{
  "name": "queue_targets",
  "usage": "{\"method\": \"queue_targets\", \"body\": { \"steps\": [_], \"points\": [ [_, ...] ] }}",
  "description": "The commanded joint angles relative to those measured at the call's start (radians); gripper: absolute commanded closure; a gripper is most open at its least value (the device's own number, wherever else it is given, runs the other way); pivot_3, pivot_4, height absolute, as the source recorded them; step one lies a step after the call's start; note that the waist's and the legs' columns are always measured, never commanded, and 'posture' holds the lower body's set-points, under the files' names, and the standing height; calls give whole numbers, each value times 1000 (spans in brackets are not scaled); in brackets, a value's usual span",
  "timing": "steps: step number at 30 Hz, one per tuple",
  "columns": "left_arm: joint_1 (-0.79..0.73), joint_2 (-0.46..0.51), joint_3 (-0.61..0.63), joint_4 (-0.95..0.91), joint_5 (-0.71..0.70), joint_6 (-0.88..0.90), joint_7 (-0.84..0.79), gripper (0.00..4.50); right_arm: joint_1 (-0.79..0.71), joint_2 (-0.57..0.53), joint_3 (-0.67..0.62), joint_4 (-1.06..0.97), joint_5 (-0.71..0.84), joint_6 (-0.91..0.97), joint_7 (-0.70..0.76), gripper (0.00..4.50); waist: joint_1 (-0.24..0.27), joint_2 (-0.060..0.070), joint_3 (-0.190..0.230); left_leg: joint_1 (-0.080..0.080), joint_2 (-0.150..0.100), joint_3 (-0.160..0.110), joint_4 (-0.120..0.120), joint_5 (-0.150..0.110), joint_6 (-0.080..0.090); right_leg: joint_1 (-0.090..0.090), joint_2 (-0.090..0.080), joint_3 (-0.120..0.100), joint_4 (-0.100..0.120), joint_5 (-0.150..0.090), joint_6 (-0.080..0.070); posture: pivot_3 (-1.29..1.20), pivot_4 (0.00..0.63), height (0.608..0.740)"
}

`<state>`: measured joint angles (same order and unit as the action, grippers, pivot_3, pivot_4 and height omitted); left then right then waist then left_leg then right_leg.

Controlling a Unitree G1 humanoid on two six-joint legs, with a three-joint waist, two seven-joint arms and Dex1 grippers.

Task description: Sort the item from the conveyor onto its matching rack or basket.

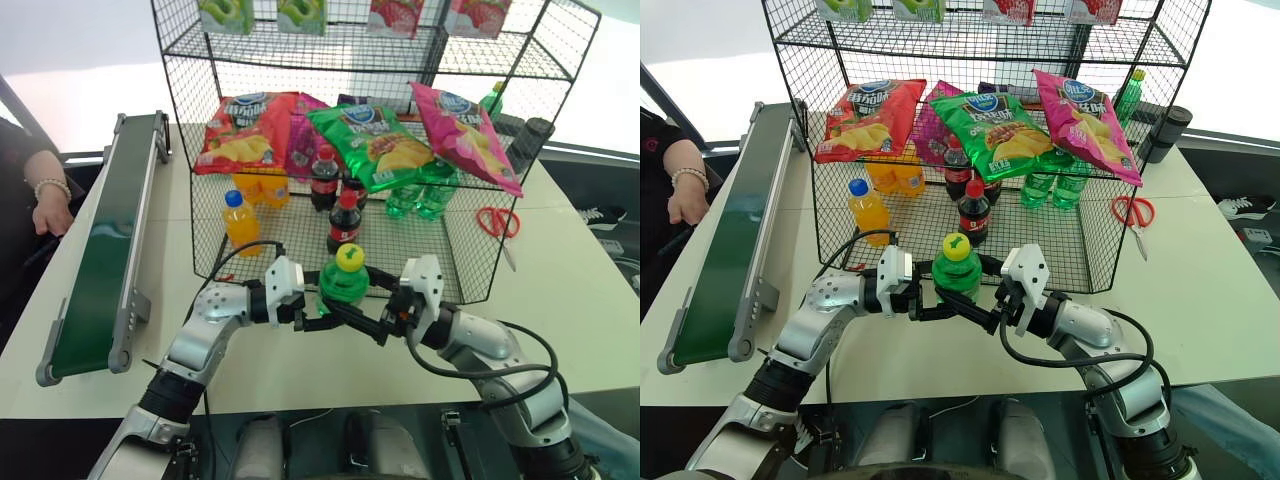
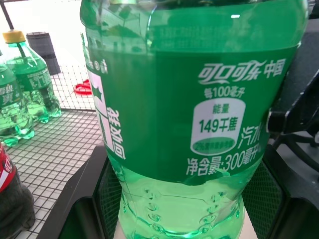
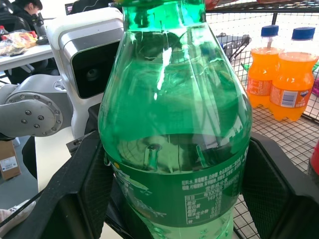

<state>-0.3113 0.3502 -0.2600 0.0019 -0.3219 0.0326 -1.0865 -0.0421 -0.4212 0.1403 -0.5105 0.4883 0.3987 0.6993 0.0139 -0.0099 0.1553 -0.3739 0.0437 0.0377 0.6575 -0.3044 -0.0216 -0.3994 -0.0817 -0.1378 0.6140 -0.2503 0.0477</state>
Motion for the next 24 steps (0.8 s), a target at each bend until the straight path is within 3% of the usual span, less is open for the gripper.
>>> {"method": "queue_targets", "body": {
  "steps": [1,3,10,17,24],
  "points": [
    [-5,-6,9,-48,-12,34,26,737,-6,14,-14,-52,24,-10,-13,1519,0,0,0,0,0,0,0,0,0,0,0,0,0,0,0,0,150,735],
    [2,1,24,-41,3,50,58,47,-5,20,-36,-39,8,-26,-36,1519,0,0,0,0,0,0,0,0,0,0,0,0,0,0,0,0,150,735],
    [104,15,147,-44,45,25,250,47,8,48,-165,74,-115,-111,-205,1519,0,0,0,0,0,0,0,0,0,0,0,0,0,0,0,0,150,735],
    [206,-9,145,-170,42,30,315,47,-55,144,-255,317,-240,-253,-400,1519,0,1,0,0,0,1,0,0,0,0,-1,1,1,0,0,0,150,735],
    [227,-20,117,-211,66,45,357,47,-192,215,-299,597,-269,-401,-466,1519,-5,4,0,2,0,3,0,0,0,0,0,2,2,0,0,0,150,735]
  ]
}}
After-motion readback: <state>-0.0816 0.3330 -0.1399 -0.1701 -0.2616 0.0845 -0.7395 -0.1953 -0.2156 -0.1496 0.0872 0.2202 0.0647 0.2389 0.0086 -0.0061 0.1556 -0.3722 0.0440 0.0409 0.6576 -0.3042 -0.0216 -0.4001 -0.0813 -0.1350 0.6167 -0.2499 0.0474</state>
